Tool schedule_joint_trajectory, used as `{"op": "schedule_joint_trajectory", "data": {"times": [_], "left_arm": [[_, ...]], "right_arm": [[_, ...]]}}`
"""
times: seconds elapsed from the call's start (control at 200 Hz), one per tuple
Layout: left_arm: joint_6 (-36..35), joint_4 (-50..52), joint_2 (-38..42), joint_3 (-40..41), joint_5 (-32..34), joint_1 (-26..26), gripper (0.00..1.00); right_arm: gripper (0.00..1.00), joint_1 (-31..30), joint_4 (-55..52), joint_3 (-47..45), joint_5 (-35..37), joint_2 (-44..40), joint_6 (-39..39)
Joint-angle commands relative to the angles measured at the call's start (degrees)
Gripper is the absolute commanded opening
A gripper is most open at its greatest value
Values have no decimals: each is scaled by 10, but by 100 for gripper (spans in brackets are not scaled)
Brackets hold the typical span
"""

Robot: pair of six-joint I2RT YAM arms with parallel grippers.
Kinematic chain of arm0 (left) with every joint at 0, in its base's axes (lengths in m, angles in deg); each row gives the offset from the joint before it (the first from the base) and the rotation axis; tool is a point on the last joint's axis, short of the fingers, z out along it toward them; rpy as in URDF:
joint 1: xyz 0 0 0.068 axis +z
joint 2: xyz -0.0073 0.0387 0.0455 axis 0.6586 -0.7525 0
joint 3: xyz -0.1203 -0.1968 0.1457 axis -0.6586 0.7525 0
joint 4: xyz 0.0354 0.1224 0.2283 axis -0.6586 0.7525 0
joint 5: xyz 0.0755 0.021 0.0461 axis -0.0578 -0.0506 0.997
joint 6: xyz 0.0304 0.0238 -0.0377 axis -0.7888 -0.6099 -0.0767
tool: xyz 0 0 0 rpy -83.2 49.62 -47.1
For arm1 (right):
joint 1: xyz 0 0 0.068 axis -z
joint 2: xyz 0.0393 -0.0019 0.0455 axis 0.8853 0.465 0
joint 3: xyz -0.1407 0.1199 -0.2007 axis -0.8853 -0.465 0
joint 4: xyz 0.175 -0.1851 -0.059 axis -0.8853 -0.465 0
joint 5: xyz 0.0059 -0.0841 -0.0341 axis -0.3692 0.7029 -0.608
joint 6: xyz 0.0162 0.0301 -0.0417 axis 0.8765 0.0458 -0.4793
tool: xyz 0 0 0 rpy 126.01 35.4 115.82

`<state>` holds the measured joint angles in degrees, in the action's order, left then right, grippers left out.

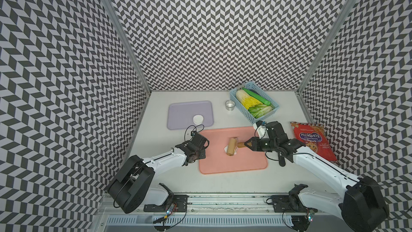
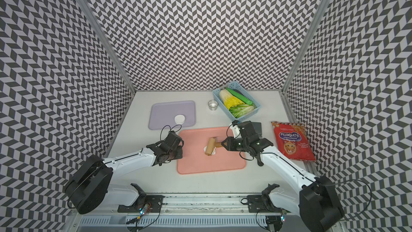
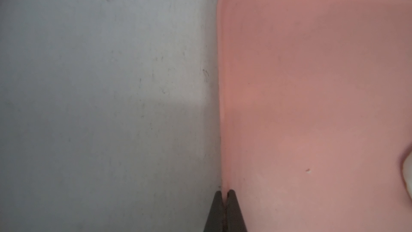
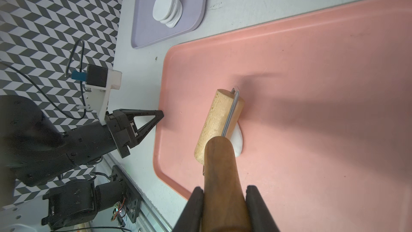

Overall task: Roll out the dumpling wrappers from the dough
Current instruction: Flatten out the dough on the work surface.

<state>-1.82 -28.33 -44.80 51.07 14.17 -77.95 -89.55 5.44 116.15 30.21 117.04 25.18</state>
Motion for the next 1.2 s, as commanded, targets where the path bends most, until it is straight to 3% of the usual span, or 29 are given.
{"op": "schedule_joint_trajectory", "data": {"times": [0.0,0.225,0.456,0.601,0.981,1.197], "left_arm": [[-11,19,-9,-10,-8,-10,0],[-10,19,-15,-15,-6,-10,0],[-9,24,-7,-12,1,-10,0],[-9,24,-9,-15,2,-10,0],[-10,22,-4,-11,-2,-11,0],[-11,22,-5,-12,-2,-11,0]], "right_arm": [[0,-4,-33,-43,72,36,-5],[0,-4,-14,-57,66,44,3],[0,19,-81,-31,75,-23,-16],[0,17,-113,-9,66,-15,-26],[0,-20,-5,-65,61,68,24],[0,-16,-11,-50,68,36,46]]}}
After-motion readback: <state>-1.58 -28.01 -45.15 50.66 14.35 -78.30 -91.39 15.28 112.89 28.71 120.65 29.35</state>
